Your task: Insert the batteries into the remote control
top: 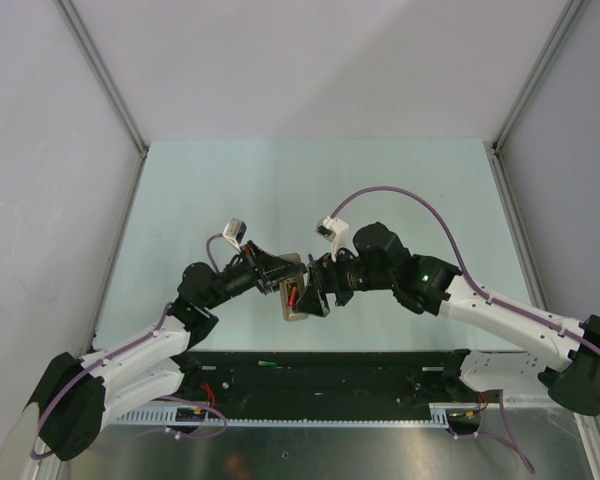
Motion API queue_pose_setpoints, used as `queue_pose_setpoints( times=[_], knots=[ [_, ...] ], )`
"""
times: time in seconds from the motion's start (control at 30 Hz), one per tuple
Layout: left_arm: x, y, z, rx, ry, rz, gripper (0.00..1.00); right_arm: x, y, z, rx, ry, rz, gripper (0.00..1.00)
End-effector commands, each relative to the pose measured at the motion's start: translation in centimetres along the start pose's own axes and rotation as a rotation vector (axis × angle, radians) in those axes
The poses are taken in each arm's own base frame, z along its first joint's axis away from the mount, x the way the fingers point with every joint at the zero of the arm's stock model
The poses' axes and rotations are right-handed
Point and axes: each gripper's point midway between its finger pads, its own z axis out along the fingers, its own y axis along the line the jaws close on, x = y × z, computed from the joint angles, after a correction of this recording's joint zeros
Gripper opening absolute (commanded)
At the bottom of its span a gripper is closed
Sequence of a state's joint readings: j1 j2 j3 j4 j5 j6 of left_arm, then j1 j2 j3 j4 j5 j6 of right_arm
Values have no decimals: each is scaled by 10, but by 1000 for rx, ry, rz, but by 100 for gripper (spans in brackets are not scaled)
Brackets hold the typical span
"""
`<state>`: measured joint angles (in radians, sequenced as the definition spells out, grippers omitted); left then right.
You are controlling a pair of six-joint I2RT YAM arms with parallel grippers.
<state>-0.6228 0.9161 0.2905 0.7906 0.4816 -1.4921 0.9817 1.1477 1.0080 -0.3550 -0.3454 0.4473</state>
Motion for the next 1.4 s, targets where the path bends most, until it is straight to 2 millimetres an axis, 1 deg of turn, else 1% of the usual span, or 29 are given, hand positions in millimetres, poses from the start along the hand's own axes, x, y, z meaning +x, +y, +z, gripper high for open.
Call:
queue_pose_setpoints(
  times=[0.0,0.1,0.13,0.3,0.47,0.57,0.63,0.73,0.8,0.83,0.87,0.9,0.93,1.0,1.07,1.1,1.13,1.23,1.27,1.37],
  knots=[
    [-1,-35,3,102,4,16,0,-9,-3,-14,42,-27,-26,86],
    [-1,-34,2,102,3,16,0,-18,-5,-21,63,-67,-31,86],
    [-1,-34,2,101,3,15,0,-22,-8,-22,75,-77,-24,86],
    [-1,-36,2,106,4,20,0,-27,-16,-25,106,-96,-7,85],
    [-2,-33,2,101,-2,24,0,-37,-17,-28,114,-138,23,85],
    [-3,-29,3,92,-10,37,0,-46,-12,-33,110,-174,57,84],
    [-6,-25,4,83,-24,52,0,-52,-10,-37,116,-198,83,82],
    [-10,-17,7,60,-43,73,0,-56,-11,-42,149,-198,118,78],
    [-14,-11,10,43,-62,86,0,-64,-6,-44,164,-202,145,73],
    [-16,-8,11,34,-72,100,0,-61,-11,-45,196,-182,163,72],
    [-19,-5,12,27,-87,106,0,-67,-7,-45,199,-183,178,69],
    [-21,-1,14,16,-93,111,0,-67,-7,-46,209,-174,188,68],
    [-22,1,14,9,-99,120,0,-62,-9,-46,234,-150,201,67],
    [-27,2,17,4,-117,136,0,-65,-6,-45,245,-141,219,64],
    [-30,6,20,-9,-126,142,0,-59,-4,-45,263,-113,235,62],
    [-34,5,22,-9,-141,152,0,-58,-5,-42,280,-104,253,61],
    [-36,8,23,-20,-151,155,0,-51,-6,-41,296,-74,259,60],
    [-44,5,28,-21,-180,168,0,-42,-12,-35,349,-31,273,55],
    [-46,7,29,-27,-187,167,0,-41,-11,-33,354,-22,273,53],
    [-50,6,33,-30,-199,169,0,-40,-7,-27,368,-2,257,52]
  ],
)
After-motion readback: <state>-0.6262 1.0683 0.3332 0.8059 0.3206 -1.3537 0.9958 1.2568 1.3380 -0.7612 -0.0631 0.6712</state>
